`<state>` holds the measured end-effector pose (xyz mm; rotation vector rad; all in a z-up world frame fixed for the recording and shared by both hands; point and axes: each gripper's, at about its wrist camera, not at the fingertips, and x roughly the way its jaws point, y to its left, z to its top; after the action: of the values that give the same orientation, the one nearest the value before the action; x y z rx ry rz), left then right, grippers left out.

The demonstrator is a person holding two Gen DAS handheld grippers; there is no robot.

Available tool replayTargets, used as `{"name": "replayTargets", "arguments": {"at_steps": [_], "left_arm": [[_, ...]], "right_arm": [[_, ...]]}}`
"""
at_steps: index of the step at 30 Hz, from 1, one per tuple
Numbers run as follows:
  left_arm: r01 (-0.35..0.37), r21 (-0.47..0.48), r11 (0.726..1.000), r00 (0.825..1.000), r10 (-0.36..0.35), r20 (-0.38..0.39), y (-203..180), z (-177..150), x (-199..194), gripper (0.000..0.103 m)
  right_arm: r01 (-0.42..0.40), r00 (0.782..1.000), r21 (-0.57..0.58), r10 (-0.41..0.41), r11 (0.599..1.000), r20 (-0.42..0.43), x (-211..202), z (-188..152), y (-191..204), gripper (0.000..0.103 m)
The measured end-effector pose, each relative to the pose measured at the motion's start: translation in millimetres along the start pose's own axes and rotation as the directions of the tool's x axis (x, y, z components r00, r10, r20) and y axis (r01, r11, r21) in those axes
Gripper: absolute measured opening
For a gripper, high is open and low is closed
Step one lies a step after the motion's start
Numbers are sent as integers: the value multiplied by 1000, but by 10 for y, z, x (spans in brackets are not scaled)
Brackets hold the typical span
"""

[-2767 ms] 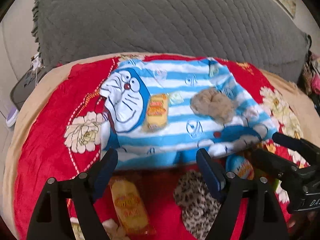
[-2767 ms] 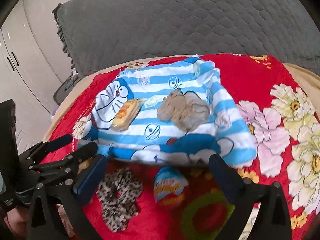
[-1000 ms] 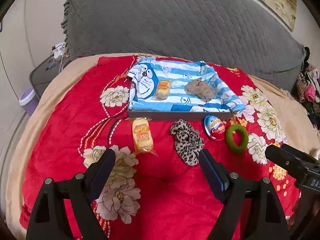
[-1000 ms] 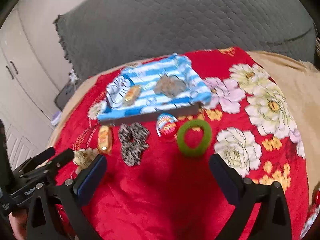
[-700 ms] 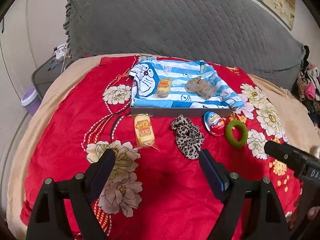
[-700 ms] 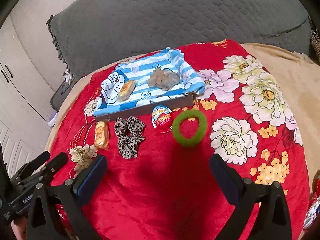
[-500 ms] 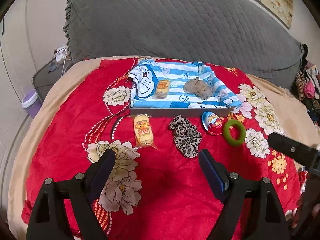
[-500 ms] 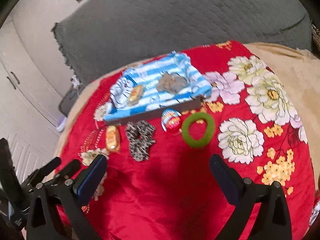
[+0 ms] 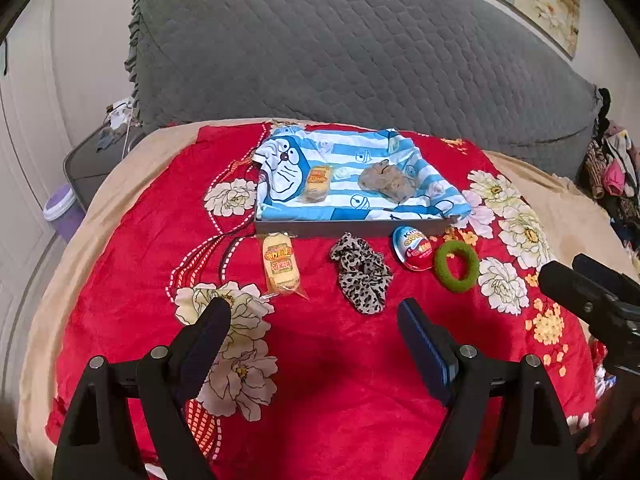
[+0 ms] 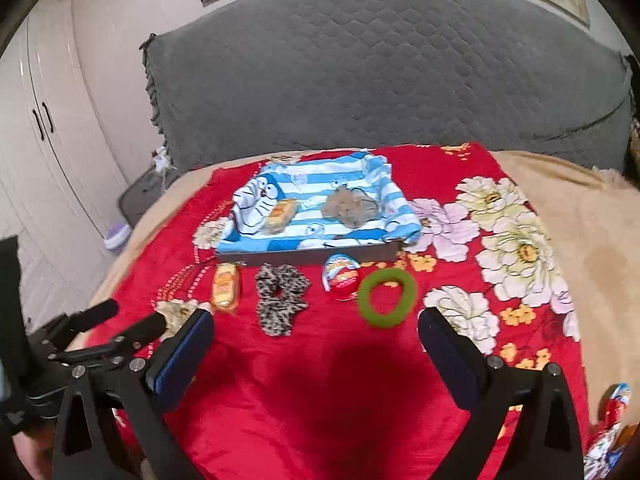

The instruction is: Organize objects

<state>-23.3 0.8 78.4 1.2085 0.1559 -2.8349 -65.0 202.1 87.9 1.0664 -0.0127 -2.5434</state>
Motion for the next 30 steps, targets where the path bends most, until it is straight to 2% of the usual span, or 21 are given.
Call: {"name": "replayTargets", "arguments": {"at_steps": [6,11,20,30], "left_arm": [[-4,6,1000,1000,4,-6,-14,-18,-25,86],[-9,6,1000,1000,9,-19,-11,-62,-43,86],[-6,22,1000,999,7,-38,-65,-202,-34,86],[30,-1,1000,997,-30,-76,-119,-280,254,86]], "right_arm": [[31,999,-14,-31,999,-38,37,-45,-9,103],[27,996,53,-23,998,-87,53,-111,-112,103],[56,994,104,-45,993,-101,-11,-216,-251,103],[89,982,86,-73,992,-175,268,-327,-302,103]]}}
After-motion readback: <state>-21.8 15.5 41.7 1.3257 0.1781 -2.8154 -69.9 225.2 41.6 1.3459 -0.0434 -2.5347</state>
